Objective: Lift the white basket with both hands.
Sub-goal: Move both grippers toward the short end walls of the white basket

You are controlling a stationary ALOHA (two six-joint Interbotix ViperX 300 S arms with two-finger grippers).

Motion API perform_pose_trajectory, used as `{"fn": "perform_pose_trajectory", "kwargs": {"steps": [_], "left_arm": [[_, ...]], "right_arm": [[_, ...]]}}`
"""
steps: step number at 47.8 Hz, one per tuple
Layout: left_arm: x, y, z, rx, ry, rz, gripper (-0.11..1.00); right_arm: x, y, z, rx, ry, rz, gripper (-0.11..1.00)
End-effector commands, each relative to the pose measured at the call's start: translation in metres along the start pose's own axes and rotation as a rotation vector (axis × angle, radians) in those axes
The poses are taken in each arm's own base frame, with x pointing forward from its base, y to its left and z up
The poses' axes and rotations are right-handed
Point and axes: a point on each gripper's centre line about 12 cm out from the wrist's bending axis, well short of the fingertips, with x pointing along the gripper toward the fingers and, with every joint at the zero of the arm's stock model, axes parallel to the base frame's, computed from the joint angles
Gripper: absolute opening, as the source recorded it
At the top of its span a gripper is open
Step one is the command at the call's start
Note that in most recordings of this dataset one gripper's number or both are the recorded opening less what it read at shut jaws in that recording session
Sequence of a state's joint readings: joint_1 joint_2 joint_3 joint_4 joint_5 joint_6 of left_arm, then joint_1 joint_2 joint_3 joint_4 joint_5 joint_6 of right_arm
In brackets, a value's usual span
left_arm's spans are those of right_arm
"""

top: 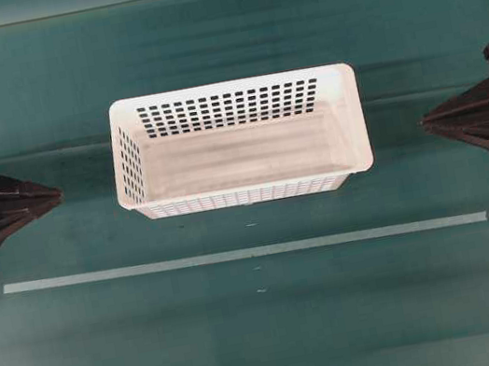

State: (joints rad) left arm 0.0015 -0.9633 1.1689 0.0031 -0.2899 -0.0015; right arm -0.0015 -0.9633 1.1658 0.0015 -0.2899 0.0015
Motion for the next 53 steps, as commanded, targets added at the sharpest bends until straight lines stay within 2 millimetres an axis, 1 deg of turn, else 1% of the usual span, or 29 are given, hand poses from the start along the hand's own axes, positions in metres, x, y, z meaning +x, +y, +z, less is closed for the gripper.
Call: {"fn": "perform_pose_trajectory", "kwargs": {"steps": [1, 3, 5, 6, 8, 10, 13, 15, 18, 21, 26, 33, 37, 41, 46, 53], "left_arm": [[0.007, 0.001, 0.003, -0.029, 0.038, 0.005, 0.14], [0.009, 0.002, 0.002, -0.044, 0.054, 0.011, 0.14], [0.009, 0.003, 0.002, -0.056, 0.058, 0.014, 0.10], [0.010, 0.004, 0.004, -0.065, 0.053, 0.019, 0.07], [0.010, 0.005, 0.007, -0.077, 0.042, 0.024, 0.02], [0.010, 0.005, 0.009, -0.086, 0.036, 0.025, -0.02], [0.009, 0.005, 0.014, -0.103, 0.028, 0.027, -0.04], [0.010, 0.005, 0.016, -0.118, 0.028, 0.027, -0.04], [0.011, 0.007, 0.018, -0.155, 0.042, 0.035, -0.05], [0.012, 0.010, 0.022, -0.205, 0.058, 0.054, -0.05], [0.014, 0.017, 0.028, -0.305, 0.093, 0.097, -0.05], [0.016, 0.022, 0.038, -0.452, 0.138, 0.140, -0.05], [0.018, 0.026, 0.040, -0.579, 0.193, 0.187, -0.05], [0.019, 0.030, 0.038, -0.698, 0.256, 0.244, -0.05], [0.021, 0.034, 0.034, -0.851, 0.343, 0.332, -0.05], [0.023, 0.040, 0.025, -1.038, 0.429, 0.463, -0.05]], "right_arm": [[0.002, 0.001, 0.002, 0.027, -0.006, 0.006, 0.14], [0.002, 0.001, 0.003, 0.081, -0.001, -0.001, 0.17], [0.003, -0.001, 0.005, 0.163, 0.005, -0.014, 0.22], [0.003, -0.002, 0.005, 0.205, 0.010, -0.022, 0.21], [0.004, -0.004, 0.004, 0.284, 0.032, -0.038, 0.14], [0.004, -0.005, 0.001, 0.338, 0.062, -0.051, 0.10], [0.003, -0.007, -0.005, 0.394, 0.115, -0.069, 0.06], [0.004, -0.008, -0.005, 0.438, 0.136, -0.083, 0.04], [0.006, -0.012, -0.002, 0.531, 0.163, -0.110, 0.03], [0.010, -0.019, 0.000, 0.635, 0.198, -0.162, 0.02], [0.015, -0.034, 0.000, 0.795, 0.327, -0.278, 0.02], [0.023, -0.045, 0.000, 0.885, 0.510, -0.382, 0.02], [0.030, -0.050, 0.004, 0.910, 0.579, -0.414, 0.02], [0.038, -0.055, 0.008, 0.949, 0.626, -0.449, 0.02], [0.045, -0.060, 0.010, 1.046, 0.689, -0.518, 0.02], [0.049, -0.066, 0.001, 1.162, 0.770, -0.629, 0.02]]}}
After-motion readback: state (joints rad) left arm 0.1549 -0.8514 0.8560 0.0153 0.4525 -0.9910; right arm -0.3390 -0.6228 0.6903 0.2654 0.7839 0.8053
